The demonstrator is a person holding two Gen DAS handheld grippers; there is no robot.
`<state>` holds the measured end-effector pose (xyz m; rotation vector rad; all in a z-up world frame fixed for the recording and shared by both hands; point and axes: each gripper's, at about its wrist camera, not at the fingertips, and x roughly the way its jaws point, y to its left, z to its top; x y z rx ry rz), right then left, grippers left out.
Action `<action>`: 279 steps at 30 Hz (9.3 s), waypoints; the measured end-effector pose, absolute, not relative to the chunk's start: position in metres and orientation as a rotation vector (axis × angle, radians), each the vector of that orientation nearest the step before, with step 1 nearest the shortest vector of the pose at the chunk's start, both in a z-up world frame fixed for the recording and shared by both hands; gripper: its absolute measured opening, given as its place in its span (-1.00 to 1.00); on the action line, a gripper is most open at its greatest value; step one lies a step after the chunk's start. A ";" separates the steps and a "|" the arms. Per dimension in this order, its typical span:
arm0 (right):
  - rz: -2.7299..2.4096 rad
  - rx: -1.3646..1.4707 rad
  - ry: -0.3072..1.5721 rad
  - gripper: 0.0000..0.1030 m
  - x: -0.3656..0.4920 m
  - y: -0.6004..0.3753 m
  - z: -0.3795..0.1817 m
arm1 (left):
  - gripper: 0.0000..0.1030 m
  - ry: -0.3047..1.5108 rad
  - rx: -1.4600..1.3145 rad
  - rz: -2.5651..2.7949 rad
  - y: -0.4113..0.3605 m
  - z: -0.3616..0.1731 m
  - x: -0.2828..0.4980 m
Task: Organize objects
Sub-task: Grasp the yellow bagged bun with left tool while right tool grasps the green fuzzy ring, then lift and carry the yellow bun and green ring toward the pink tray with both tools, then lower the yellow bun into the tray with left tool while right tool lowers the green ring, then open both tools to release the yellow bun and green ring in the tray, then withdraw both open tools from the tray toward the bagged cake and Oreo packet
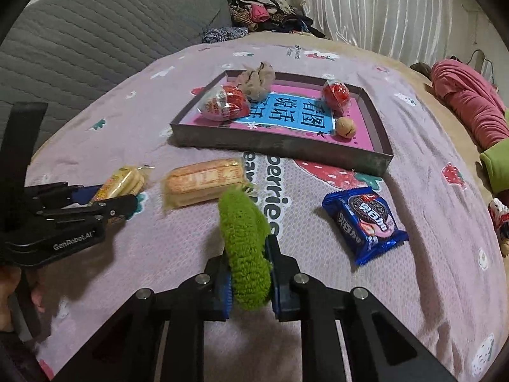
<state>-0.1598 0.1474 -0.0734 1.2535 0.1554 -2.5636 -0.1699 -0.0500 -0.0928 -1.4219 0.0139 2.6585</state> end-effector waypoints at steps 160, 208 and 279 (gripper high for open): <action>-2.728 0.916 -0.014 -0.65 -0.376 0.254 -0.031 | -0.25 0.063 -1.188 2.692 0.072 -0.054 -0.389; -2.692 1.191 0.141 0.06 -0.402 0.237 -0.084 | 0.43 0.102 -1.327 2.637 0.077 -0.089 -0.407; -2.809 0.908 0.076 0.94 -0.170 0.230 0.082 | 0.69 0.077 -1.087 2.912 0.019 0.078 -0.182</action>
